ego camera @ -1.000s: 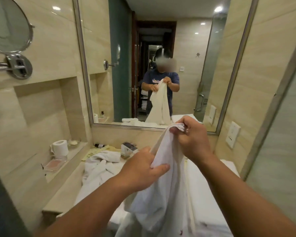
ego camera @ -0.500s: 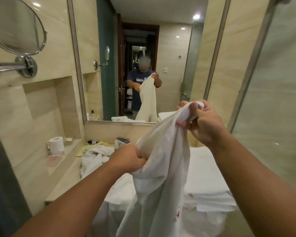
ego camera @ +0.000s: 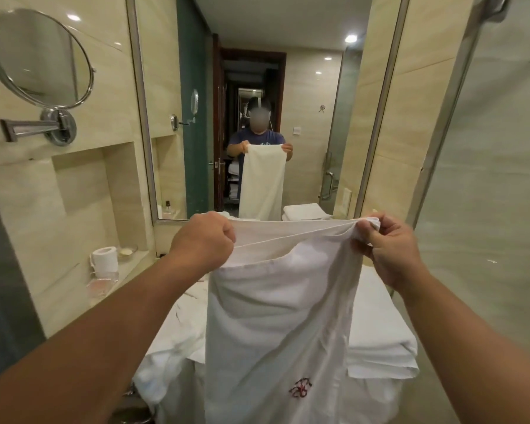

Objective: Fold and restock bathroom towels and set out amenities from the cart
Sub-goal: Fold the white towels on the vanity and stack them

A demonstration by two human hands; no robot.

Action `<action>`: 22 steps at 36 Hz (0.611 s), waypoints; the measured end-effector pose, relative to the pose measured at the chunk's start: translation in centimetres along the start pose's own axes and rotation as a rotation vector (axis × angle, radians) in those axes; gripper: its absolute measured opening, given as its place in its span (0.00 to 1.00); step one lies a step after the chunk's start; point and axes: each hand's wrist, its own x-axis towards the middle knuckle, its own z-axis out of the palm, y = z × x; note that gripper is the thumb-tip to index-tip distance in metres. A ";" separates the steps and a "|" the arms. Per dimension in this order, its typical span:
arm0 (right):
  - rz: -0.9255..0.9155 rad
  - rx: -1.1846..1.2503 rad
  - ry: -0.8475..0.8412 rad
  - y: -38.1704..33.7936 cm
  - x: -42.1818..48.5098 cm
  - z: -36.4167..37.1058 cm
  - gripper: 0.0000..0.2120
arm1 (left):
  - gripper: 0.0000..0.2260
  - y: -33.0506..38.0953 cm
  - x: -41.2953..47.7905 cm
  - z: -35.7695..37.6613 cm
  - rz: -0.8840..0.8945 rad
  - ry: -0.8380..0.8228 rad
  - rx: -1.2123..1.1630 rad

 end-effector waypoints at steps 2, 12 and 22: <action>-0.023 0.016 0.028 0.3 -0.1 0.3 0.04 | 0.14 0.0 0.5 -0.8 -0.002 -0.048 0.067; -0.037 0.009 0.174 0.5 1.1 0.9 0.06 | 0.36 -1.2 0.8 -3.3 0.134 -0.454 0.304; 0.153 0.170 0.275 -0.5 2.2 0.0 0.06 | 0.20 -2.9 0.1 -0.7 0.458 -0.307 0.537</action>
